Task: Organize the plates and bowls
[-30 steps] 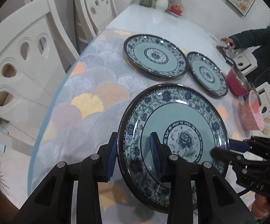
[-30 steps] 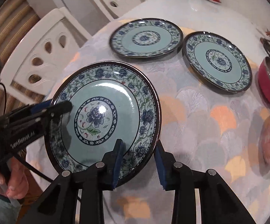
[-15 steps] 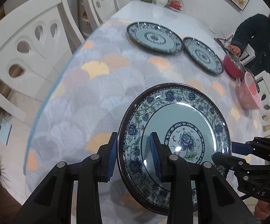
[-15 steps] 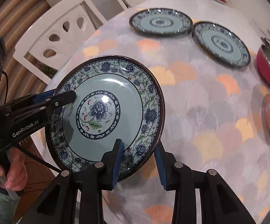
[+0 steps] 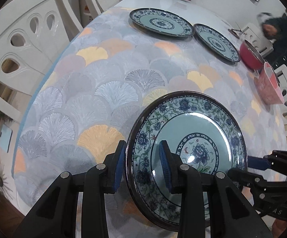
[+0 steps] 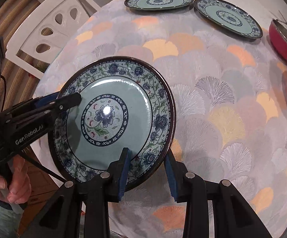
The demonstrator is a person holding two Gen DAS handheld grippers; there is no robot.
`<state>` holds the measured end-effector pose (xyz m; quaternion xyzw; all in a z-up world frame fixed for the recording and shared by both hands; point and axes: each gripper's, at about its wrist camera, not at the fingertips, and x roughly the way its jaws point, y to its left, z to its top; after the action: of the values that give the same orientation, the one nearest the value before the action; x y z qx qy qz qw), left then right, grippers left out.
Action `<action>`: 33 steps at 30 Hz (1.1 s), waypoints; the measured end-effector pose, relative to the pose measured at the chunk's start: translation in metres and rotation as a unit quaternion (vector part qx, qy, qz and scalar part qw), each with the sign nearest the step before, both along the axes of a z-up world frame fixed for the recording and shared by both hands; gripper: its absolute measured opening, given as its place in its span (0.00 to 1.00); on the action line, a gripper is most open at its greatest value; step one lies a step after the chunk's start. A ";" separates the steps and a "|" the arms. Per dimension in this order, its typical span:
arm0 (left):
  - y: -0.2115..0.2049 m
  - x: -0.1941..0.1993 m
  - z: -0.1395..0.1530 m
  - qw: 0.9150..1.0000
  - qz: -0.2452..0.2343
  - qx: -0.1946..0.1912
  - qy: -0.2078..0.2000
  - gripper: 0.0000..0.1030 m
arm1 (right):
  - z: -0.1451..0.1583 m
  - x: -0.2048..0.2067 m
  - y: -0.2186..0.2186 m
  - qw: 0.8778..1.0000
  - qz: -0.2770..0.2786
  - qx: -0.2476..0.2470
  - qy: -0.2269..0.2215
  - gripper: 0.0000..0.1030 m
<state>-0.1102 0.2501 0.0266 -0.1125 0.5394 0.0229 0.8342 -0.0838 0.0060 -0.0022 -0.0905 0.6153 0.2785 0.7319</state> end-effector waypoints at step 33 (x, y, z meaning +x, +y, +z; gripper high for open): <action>0.060 0.150 0.094 0.994 0.000 -0.007 -0.106 0.68 | 0.082 0.145 0.015 0.989 -0.099 0.091 -0.066 0.54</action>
<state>0.0393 0.3099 0.1211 -0.1203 0.4478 0.0071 0.8860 0.0614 0.0211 0.0798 0.0197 0.5432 0.2529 0.8004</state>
